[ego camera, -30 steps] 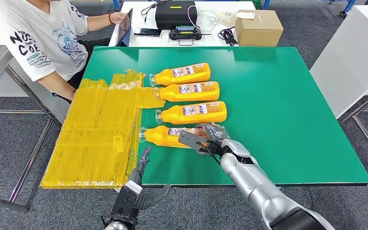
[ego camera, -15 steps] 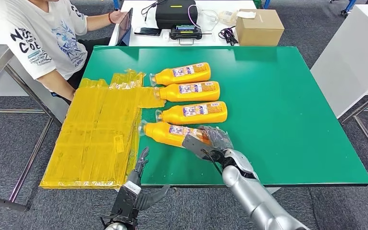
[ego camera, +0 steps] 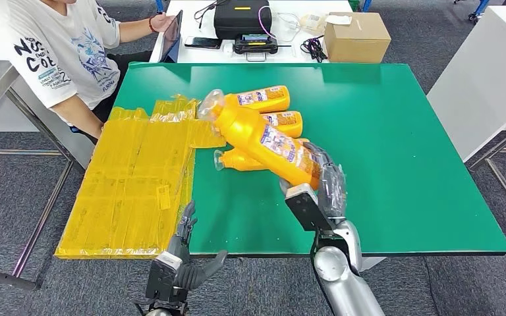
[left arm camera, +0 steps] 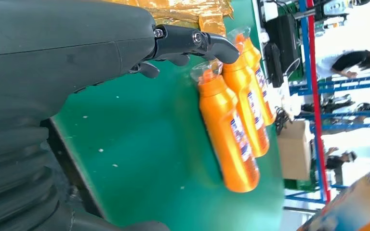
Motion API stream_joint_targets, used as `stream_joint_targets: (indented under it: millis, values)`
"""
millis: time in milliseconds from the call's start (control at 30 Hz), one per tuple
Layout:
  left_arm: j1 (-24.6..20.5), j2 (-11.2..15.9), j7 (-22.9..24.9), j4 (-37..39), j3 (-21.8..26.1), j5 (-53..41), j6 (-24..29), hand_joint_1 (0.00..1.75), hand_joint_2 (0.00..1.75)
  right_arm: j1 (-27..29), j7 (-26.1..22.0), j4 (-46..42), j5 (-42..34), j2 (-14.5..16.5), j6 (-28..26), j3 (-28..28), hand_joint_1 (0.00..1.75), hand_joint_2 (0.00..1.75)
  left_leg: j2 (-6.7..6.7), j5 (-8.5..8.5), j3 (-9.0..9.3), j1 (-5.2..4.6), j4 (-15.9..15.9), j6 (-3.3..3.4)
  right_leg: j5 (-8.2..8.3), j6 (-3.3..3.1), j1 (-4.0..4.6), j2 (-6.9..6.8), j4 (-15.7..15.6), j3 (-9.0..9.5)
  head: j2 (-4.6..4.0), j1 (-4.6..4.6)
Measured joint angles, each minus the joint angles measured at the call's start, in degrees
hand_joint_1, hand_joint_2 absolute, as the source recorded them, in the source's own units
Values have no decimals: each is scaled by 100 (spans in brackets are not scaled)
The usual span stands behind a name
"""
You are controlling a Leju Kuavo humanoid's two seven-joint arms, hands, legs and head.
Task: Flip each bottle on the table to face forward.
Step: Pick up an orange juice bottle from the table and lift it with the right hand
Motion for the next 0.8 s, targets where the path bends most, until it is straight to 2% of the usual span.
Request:
stream_joint_targets:
  millis: [200,367,500,800]
  values:
    - [55,-7,87,-269,2,437,-395,0,175,236,-135,-134,38,86,-115,-195,175,175,1,0,1,1,0,0,0,0,1,0,0,-1,0,-1]
    - [60,31,144,-484,-42,1003,-871,0,175,538,-570,-87,-54,232,-34,-190,175,175,1,-1,0,3,-1,-2,-1,-1,3,0,1,-2,0,-1]
    - [42,43,177,-619,-93,1102,-940,0,175,801,-844,113,-3,427,-55,-40,175,175,1,-2,-2,3,-2,-2,-2,-2,3,0,1,-3,0,-1]
    - [9,40,273,-698,-204,1139,-934,0,175,854,-941,894,211,680,-436,557,175,175,2,-1,0,2,-2,-2,-1,-1,2,0,1,-2,0,-1]
